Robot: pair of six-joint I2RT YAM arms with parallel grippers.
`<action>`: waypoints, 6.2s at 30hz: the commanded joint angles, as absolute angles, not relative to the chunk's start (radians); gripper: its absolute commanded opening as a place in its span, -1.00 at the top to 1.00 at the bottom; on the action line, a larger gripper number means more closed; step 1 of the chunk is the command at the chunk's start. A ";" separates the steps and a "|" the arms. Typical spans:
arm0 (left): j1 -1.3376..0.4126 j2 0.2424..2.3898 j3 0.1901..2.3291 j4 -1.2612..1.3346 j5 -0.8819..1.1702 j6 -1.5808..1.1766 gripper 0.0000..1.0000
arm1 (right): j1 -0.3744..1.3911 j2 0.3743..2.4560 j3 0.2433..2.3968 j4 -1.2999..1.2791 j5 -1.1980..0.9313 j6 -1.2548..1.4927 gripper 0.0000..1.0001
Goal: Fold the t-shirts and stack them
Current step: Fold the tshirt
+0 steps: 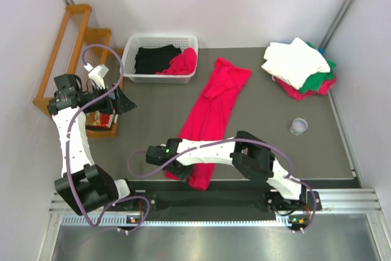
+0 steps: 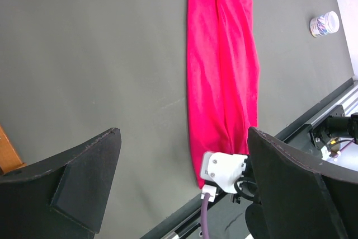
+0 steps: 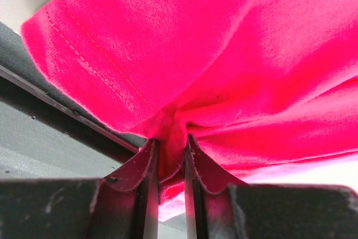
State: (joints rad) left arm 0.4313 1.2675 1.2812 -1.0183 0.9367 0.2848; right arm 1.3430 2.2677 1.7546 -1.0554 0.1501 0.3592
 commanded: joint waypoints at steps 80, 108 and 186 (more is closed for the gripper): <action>0.437 1.321 1.384 -1.092 0.946 0.373 -0.98 | 0.647 1.908 1.488 -0.758 -0.071 0.241 0.92; 0.437 1.318 1.367 -1.137 0.973 0.399 -0.98 | 0.649 1.813 1.751 -0.844 0.119 0.330 -0.99; -0.264 1.546 1.140 -0.700 0.776 0.219 -0.98 | 0.885 1.539 1.051 -0.650 -0.094 0.537 -0.99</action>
